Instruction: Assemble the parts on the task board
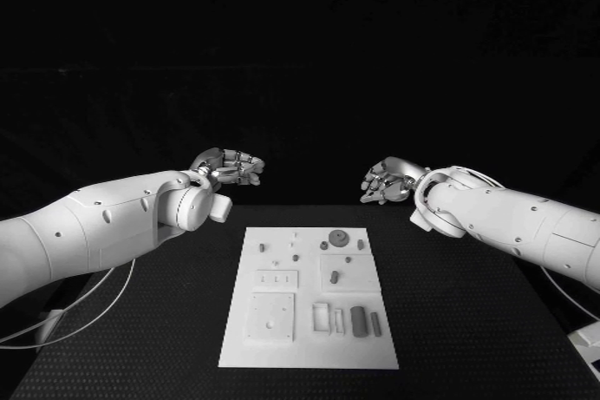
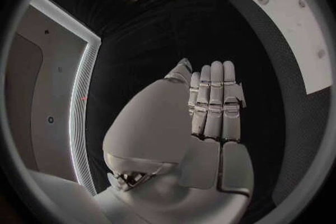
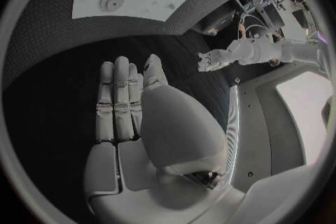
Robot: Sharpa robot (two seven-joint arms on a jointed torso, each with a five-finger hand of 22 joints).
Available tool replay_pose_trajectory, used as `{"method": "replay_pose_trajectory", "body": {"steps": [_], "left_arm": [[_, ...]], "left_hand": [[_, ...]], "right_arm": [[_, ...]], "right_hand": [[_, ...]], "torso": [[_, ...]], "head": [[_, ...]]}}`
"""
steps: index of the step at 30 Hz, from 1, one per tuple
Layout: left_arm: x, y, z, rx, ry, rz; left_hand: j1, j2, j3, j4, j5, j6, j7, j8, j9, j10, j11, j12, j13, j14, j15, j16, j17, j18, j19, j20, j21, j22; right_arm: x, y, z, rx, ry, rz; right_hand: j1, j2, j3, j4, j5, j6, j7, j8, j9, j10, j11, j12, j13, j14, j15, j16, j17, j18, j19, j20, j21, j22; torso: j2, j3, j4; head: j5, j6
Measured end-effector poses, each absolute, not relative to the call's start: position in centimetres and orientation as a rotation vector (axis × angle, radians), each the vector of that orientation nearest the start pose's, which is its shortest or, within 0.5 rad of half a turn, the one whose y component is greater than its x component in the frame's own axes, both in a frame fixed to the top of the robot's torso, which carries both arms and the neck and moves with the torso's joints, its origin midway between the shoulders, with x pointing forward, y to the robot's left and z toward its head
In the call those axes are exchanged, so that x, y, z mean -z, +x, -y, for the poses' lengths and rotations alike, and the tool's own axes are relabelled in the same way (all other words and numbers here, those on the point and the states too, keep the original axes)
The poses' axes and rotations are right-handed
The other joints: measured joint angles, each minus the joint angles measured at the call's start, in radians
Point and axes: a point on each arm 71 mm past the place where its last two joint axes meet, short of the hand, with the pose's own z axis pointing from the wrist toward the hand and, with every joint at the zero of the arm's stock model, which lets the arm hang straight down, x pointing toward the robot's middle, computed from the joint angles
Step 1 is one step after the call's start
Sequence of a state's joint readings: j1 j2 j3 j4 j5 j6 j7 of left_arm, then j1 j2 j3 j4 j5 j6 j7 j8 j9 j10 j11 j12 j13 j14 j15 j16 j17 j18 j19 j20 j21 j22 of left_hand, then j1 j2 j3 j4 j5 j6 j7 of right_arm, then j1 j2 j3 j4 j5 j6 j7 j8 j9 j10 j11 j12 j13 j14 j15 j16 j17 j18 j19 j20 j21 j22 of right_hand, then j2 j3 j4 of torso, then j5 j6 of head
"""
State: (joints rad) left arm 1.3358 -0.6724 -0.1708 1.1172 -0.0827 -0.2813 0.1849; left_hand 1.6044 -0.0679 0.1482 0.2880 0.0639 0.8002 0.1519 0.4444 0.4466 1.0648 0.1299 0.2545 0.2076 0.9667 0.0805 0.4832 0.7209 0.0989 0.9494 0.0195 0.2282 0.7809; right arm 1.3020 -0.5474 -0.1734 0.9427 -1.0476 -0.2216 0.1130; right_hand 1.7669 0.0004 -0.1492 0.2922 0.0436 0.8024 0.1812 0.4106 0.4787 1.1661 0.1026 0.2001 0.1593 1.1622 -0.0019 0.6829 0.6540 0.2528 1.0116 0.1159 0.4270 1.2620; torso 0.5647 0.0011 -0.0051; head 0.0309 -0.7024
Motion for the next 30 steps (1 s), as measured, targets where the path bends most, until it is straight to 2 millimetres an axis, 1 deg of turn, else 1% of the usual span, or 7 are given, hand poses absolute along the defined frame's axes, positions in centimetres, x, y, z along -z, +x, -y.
{"method": "replay_pose_trajectory", "body": {"steps": [5,11,13,17,23,27,30], "left_arm": [[17.3,56.2,-24.8,1.193,-1.064,-1.541],[16.7,55.5,-24.3,1.219,-1.045,-1.550],[16.5,55.4,-24.3,1.226,-1.040,-1.551],[16.1,55.1,-23.9,1.243,-1.028,-1.554],[15.6,54.8,-23.6,1.260,-1.017,-1.556],[15.3,54.5,-23.5,1.269,-1.010,-1.556],[15.0,54.4,-23.4,1.276,-1.006,-1.556]], "left_hand": [[0.000,0.000,-0.003,-0.003,0.000,0.000,0.000,-0.001,0.002,0.010,-0.008,0.000,0.005,0.005,-0.002,-0.003,0.004,-0.006,0.005,-0.005,0.000,0.000],[0.000,0.000,-0.005,0.000,0.000,0.000,0.000,-0.006,0.003,0.013,-0.005,-0.004,0.006,0.005,-0.002,-0.007,0.006,-0.007,0.005,-0.005,-0.004,0.000],[0.000,0.000,-0.005,0.000,0.000,0.000,0.000,-0.010,0.003,0.013,-0.005,-0.005,0.006,0.005,-0.002,-0.007,0.007,-0.007,0.005,-0.005,-0.004,-0.001],[-0.004,-0.004,-0.008,0.003,0.000,-0.004,0.004,-0.012,0.003,0.013,-0.005,-0.011,0.007,0.005,-0.002,-0.011,0.009,-0.013,0.009,-0.009,-0.008,-0.001],[-0.005,-0.005,-0.011,0.000,0.000,-0.004,0.004,-0.018,0.003,0.013,-0.005,-0.014,0.007,0.005,-0.002,-0.011,0.010,-0.014,0.009,-0.009,-0.008,-0.001],[-0.005,-0.005,-0.011,0.000,0.000,-0.007,0.007,-0.018,0.004,0.013,-0.005,-0.015,0.007,0.008,0.000,-0.015,0.012,-0.015,0.012,-0.012,-0.012,-0.001],[-0.005,-0.005,-0.011,0.000,0.000,-0.007,0.007,-0.023,0.004,0.013,-0.005,-0.019,0.008,0.009,0.002,-0.015,0.013,-0.016,0.012,-0.012,-0.012,-0.001]], "right_arm": [[21.0,57.9,21.0,-0.625,0.000,-1.783],[21.7,57.8,20.0,-0.577,-0.085,-1.797],[21.8,57.8,19.5,-0.567,-0.112,-1.798],[22.0,57.8,18.5,-0.551,-0.157,-1.799],[22.2,57.8,17.5,-0.529,-0.203,-1.798],[22.7,57.8,16.8,-0.510,-0.231,-1.800],[23.0,57.7,16.6,-0.491,-0.249,-1.797]], "right_hand": [[-0.002,-0.012,0.016,0.000,0.000,-0.003,0.003,-0.014,-0.007,0.015,-0.004,-0.012,0.000,0.024,-0.010,0.022,0.024,-0.005,0.029,-0.019,0.012,0.011],[-0.006,-0.016,0.022,0.000,0.000,-0.006,0.006,-0.024,-0.009,0.019,-0.008,-0.022,-0.001,0.024,-0.011,0.026,0.036,-0.006,0.038,-0.021,0.012,0.016],[-0.012,-0.023,0.030,0.000,0.000,-0.008,0.007,-0.030,-0.012,0.018,-0.007,-0.038,-0.005,0.027,-0.008,0.032,0.040,-0.006,0.039,-0.022,0.013,0.019],[-0.019,-0.030,0.038,0.000,0.000,-0.014,0.014,-0.044,-0.020,0.004,0.007,-0.063,-0.016,0.034,-0.001,0.033,0.050,-0.011,0.051,-0.027,0.016,0.024],[-0.026,-0.036,0.050,0.000,0.000,-0.021,0.020,-0.054,-0.027,0.002,0.008,-0.070,-0.021,0.043,-0.003,0.041,0.059,-0.008,0.060,-0.032,0.020,0.031],[-0.040,-0.050,0.058,0.000,0.000,-0.021,0.020,-0.059,-0.032,0.031,-0.005,-0.070,-0.019,0.057,-0.014,0.056,0.072,-0.008,0.075,-0.037,0.029,0.040],[-0.054,-0.053,0.064,-0.001,0.000,-0.020,0.020,-0.059,-0.034,0.053,-0.013,-0.067,-0.011,0.065,-0.020,0.067,0.084,-0.008,0.084,-0.045,0.037,0.046]], "torso": [[0.016,0.0012,0.0037],[0.037,0.0007,0.0129],[0.045,-0.0006,0.0164],[0.062,-0.0032,0.0241],[0.082,-0.0082,0.0332],[0.098,-0.0113,0.0405],[0.108,-0.0133,0.0459]], "head": [[-0.003,0.002],[-0.009,0.011],[-0.011,0.016],[-0.017,0.027],[-0.023,0.037],[-0.029,0.045],[-0.034,0.053]]}}
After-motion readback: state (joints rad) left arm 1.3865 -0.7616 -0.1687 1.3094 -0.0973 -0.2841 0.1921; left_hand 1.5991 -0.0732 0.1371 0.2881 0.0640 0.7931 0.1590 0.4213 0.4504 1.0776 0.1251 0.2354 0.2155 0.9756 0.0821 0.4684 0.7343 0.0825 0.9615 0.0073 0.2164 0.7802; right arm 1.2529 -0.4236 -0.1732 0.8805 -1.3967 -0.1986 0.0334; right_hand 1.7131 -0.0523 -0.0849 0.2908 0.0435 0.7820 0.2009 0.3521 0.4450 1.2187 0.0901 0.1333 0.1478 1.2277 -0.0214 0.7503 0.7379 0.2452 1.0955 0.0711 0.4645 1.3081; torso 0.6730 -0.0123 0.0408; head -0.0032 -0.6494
